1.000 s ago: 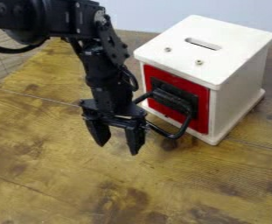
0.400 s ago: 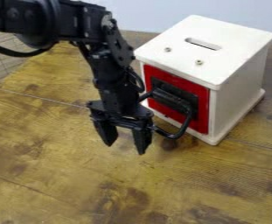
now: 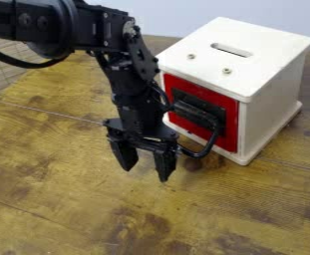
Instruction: Close the drawer
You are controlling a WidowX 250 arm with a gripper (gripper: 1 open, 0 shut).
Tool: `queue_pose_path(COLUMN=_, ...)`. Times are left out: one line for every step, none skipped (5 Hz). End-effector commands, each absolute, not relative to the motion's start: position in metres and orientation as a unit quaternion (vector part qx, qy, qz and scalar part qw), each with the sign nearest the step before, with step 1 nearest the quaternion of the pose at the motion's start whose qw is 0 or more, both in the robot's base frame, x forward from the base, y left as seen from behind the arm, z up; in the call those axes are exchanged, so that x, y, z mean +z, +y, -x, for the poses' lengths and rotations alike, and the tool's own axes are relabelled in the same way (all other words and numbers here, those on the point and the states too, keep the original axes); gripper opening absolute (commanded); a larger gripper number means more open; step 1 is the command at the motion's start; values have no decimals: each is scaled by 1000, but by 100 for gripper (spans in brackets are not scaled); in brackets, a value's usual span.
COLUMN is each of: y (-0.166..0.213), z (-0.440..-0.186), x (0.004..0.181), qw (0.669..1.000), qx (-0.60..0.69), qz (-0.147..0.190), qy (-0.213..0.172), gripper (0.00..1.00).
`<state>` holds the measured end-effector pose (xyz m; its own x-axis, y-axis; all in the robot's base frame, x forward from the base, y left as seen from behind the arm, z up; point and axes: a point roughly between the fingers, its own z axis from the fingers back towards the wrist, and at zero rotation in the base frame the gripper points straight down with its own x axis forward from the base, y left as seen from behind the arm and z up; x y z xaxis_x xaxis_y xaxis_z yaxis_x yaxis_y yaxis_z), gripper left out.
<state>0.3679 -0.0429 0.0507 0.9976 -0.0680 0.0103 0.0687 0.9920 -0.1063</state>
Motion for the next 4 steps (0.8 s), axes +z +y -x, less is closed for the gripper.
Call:
queue_pose_path(y=-31, z=-381, x=78, qw=997, qx=-28, qz=57, qy=-47, gripper=100)
queue_pose_path(y=-42, z=-380, x=76, qw=997, qx=-20, qz=57, qy=-46, gripper=100)
queue_pose_path(y=-52, z=-378, x=74, qw=997, qx=-12, qz=59, qy=-46, gripper=100)
queue_pose_path(y=-59, z=-375, x=79, qw=996, qx=-38, qz=62, qy=-45, gripper=100)
